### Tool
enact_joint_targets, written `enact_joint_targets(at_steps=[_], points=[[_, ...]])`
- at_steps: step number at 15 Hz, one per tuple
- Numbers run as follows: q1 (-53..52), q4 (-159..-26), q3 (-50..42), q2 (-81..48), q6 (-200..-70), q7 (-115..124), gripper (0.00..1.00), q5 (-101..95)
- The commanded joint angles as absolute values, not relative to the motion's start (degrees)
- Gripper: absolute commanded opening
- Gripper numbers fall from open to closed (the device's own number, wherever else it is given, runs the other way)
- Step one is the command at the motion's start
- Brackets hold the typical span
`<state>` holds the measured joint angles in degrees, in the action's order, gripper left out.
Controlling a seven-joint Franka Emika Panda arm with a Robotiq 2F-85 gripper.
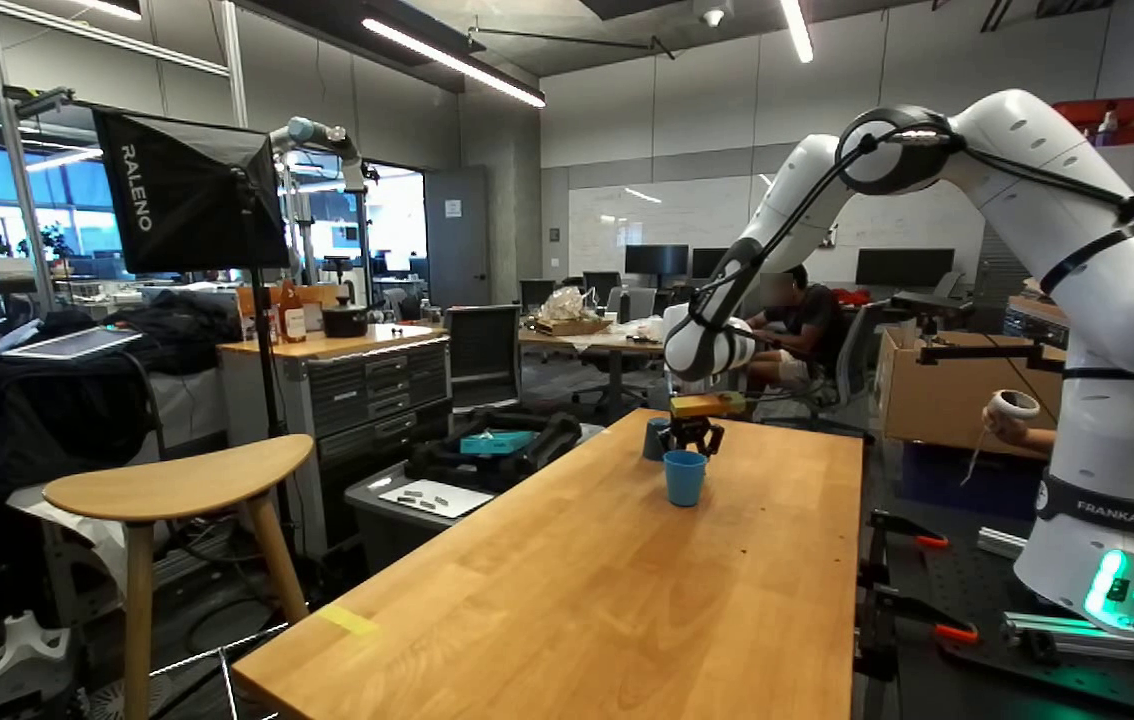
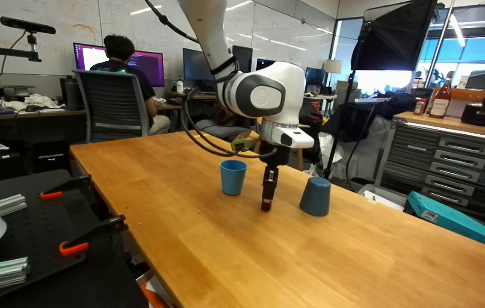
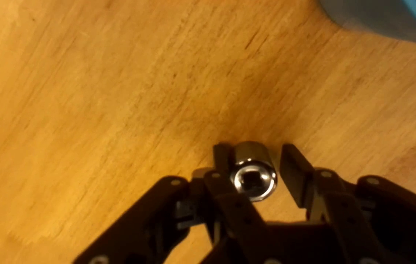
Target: Put the object in the blue cup
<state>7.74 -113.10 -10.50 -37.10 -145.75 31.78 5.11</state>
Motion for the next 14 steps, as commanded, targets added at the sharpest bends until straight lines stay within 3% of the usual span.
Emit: enact_joint_targets(at_steps=[1,2,14], points=[[5.71,-112.31,-12.57,-37.98,-146.28,32.16,0.12,5.90],[5.64,-112.79,-12.41,-37.20,-145.43,31.79,0.06,5.84],[3.60,-121.66,-6.79,-12.32,-124.61,22.76,0.08,6.77]])
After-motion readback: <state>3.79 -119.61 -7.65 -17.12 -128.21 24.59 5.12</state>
